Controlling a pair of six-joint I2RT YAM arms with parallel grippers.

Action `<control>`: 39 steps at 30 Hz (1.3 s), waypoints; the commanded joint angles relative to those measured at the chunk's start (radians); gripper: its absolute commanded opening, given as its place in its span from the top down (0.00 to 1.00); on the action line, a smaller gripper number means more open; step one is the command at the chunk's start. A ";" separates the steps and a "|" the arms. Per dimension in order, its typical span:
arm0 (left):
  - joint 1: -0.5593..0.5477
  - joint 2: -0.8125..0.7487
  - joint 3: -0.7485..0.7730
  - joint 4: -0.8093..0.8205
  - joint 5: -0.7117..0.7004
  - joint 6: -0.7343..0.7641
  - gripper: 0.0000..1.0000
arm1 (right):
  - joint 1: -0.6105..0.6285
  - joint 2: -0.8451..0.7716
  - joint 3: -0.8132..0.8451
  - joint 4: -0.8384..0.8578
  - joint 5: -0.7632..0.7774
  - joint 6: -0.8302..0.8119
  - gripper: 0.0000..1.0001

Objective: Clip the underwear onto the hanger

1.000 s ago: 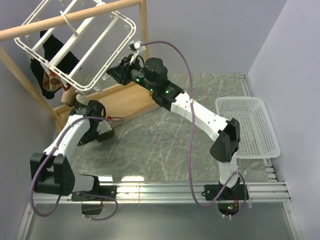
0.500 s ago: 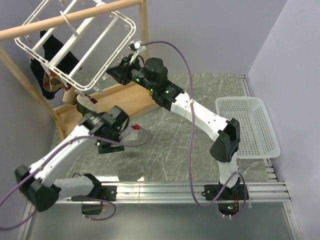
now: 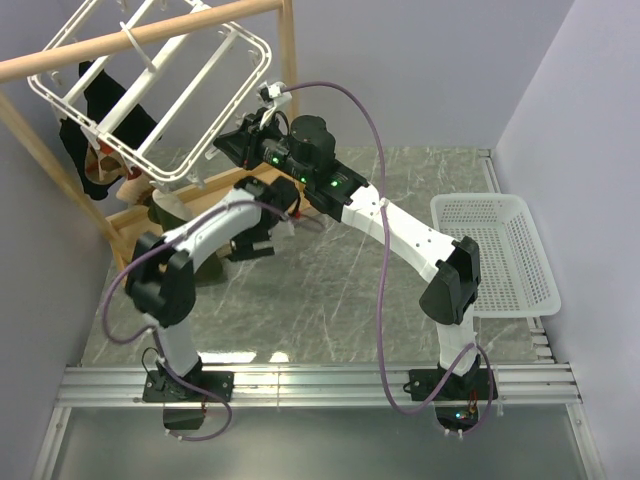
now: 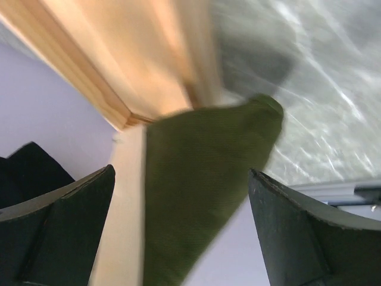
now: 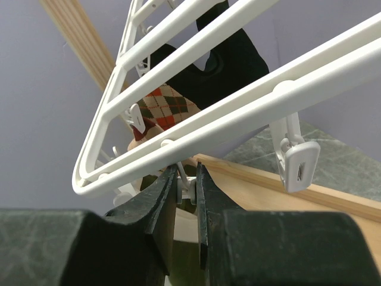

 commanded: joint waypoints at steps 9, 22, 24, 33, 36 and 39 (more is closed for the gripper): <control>0.174 0.106 0.213 -0.134 -0.072 0.039 0.01 | -0.009 -0.070 -0.008 0.059 0.029 -0.020 1.00; 0.273 0.072 0.018 -0.136 -0.115 0.042 0.62 | -0.016 -0.073 -0.001 0.063 0.031 -0.025 1.00; 0.274 0.066 0.021 -0.134 -0.109 0.030 0.97 | -0.014 -0.073 -0.001 0.063 0.032 -0.023 1.00; 0.104 -0.082 0.026 -0.128 -0.036 0.061 1.00 | -0.014 -0.067 0.002 0.057 0.041 -0.019 1.00; -0.014 -0.206 -0.032 -0.102 0.018 0.082 1.00 | -0.014 -0.073 -0.008 0.059 0.054 -0.019 1.00; -0.124 -0.355 -0.144 -0.030 0.035 0.104 1.00 | -0.016 -0.073 -0.008 0.054 0.067 -0.017 1.00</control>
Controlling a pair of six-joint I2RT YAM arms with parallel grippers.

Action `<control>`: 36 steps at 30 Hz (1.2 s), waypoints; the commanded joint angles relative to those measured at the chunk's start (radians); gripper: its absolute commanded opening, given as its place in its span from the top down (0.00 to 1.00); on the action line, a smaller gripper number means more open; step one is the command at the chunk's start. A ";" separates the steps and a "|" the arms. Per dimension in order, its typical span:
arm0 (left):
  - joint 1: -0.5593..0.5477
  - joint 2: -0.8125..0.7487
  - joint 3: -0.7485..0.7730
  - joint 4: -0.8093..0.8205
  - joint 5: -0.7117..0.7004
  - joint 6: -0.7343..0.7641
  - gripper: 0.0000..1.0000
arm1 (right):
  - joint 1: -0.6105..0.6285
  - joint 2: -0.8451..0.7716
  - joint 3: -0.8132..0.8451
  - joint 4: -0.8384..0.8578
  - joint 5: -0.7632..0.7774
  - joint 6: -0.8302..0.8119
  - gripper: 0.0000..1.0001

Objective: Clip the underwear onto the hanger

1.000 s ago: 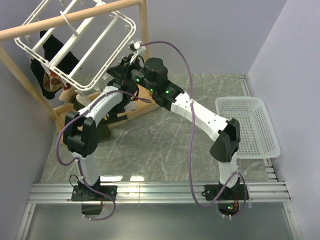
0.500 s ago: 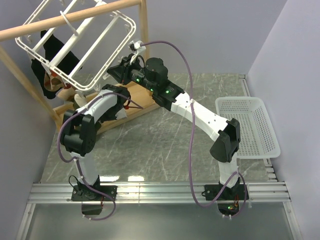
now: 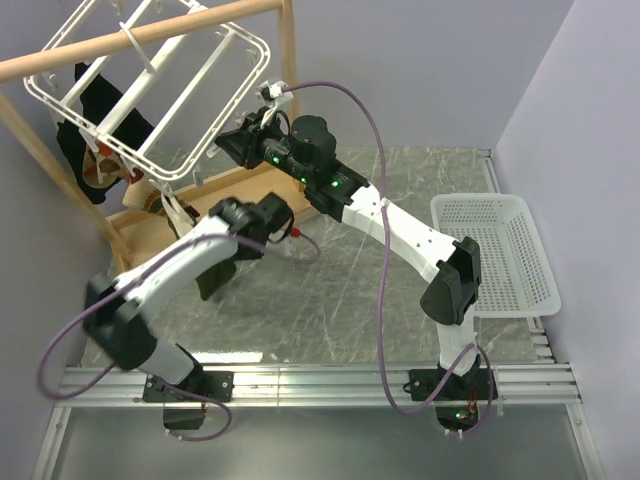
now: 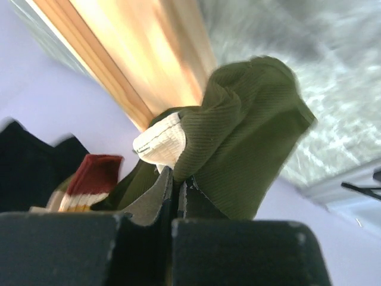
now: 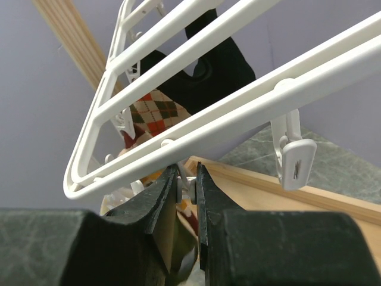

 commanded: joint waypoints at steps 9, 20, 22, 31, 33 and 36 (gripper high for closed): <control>-0.167 -0.603 -0.382 0.302 0.111 0.212 1.00 | -0.015 -0.052 0.009 0.034 0.078 0.025 1.00; -0.167 -1.274 -0.755 1.181 0.262 0.297 1.00 | -0.015 -0.044 0.020 0.020 0.070 0.043 1.00; -0.167 -1.340 -0.871 1.316 0.278 0.368 1.00 | -0.015 -0.045 0.018 0.018 0.067 0.045 1.00; -0.167 -1.370 -1.113 1.732 0.333 0.760 1.00 | -0.026 -0.067 -0.009 0.024 0.000 0.069 1.00; -0.167 -1.316 -1.119 1.803 0.304 0.778 1.00 | -0.027 -0.075 -0.023 0.030 -0.014 0.068 1.00; -0.167 -1.257 -1.079 1.773 0.306 0.788 1.00 | -0.032 -0.085 -0.039 0.038 -0.043 0.069 1.00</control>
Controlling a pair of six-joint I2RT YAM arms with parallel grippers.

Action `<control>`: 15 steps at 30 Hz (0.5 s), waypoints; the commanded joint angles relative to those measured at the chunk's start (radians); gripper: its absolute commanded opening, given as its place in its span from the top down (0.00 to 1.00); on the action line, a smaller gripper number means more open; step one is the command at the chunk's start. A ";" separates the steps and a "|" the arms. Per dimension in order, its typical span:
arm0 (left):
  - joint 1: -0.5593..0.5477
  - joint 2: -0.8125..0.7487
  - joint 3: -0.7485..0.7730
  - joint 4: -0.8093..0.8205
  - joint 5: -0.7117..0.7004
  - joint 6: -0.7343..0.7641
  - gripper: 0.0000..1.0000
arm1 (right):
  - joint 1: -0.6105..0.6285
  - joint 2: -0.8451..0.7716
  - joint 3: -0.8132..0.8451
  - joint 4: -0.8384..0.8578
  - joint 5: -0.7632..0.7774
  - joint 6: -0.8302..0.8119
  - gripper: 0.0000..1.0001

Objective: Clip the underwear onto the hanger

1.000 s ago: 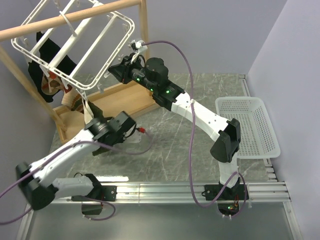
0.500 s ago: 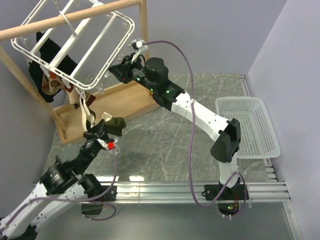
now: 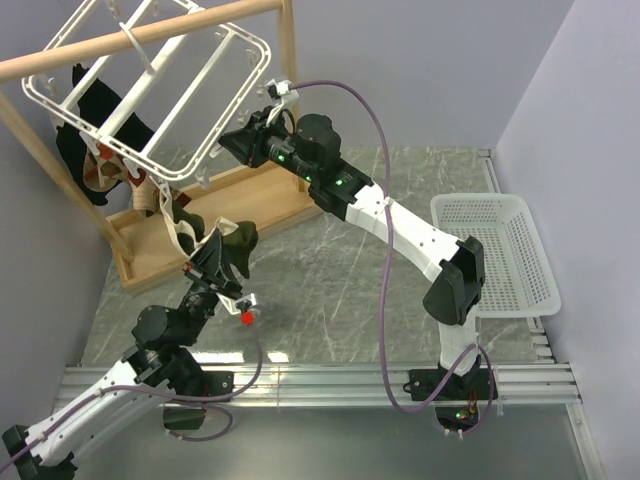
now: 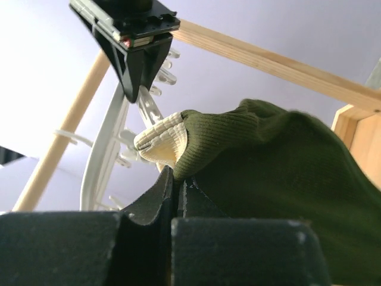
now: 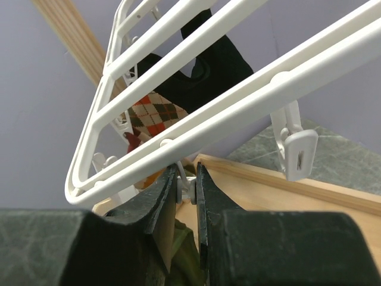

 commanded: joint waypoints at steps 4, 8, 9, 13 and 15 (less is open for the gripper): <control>-0.002 0.094 0.097 -0.015 0.058 0.123 1.00 | -0.018 -0.071 -0.022 0.039 -0.041 0.013 1.00; 0.004 0.173 0.188 -0.112 0.043 0.120 1.00 | -0.020 -0.066 -0.025 0.039 -0.055 0.004 1.00; 0.007 0.195 0.205 -0.136 0.037 0.133 1.00 | -0.020 -0.066 -0.024 0.037 -0.055 -0.005 1.00; 0.054 0.311 0.306 -0.207 0.060 0.162 1.00 | -0.020 -0.060 -0.016 0.016 -0.047 -0.051 1.00; 0.067 0.365 0.354 -0.241 0.063 0.207 1.00 | -0.020 -0.057 -0.004 0.001 -0.036 -0.088 1.00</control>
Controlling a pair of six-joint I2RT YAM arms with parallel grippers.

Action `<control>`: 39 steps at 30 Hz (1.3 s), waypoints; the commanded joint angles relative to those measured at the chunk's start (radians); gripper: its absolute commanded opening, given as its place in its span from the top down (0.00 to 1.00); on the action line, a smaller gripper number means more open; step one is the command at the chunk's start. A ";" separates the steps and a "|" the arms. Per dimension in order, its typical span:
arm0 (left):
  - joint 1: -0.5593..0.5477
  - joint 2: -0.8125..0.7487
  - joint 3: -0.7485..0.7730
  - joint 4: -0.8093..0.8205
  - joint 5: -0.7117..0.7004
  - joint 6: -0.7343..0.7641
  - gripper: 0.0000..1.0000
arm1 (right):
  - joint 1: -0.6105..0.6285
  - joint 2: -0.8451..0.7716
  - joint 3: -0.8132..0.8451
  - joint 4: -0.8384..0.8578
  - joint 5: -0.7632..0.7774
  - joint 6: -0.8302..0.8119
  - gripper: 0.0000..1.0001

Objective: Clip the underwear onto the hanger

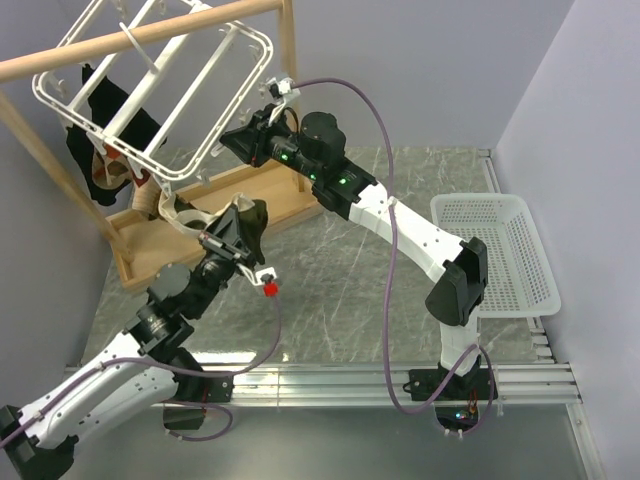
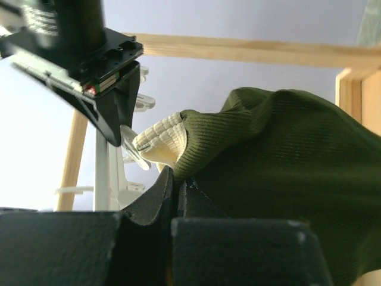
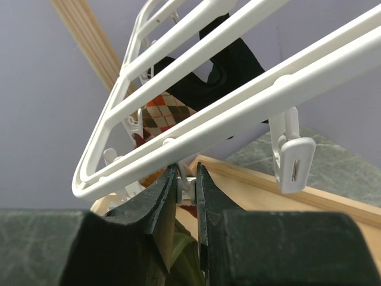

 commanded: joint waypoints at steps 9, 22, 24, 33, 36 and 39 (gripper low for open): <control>0.088 0.144 0.148 -0.203 0.038 0.240 1.00 | -0.028 -0.055 0.020 -0.098 -0.056 -0.213 1.00; 0.265 0.265 0.213 -0.117 0.139 0.396 1.00 | -0.048 0.011 0.215 -0.306 -0.145 -0.388 1.00; 0.297 0.287 0.228 -0.117 0.161 0.415 1.00 | -0.053 0.020 0.246 -0.346 -0.156 -0.413 1.00; 0.331 0.399 0.260 0.077 0.175 0.441 1.00 | -0.072 0.061 0.298 -0.394 -0.183 -0.402 1.00; 0.339 0.416 0.259 0.107 0.184 0.452 1.00 | -0.072 0.074 0.310 -0.412 -0.192 -0.394 1.00; 0.346 0.425 0.265 0.129 0.196 0.453 1.00 | -0.072 0.084 0.321 -0.426 -0.193 -0.401 1.00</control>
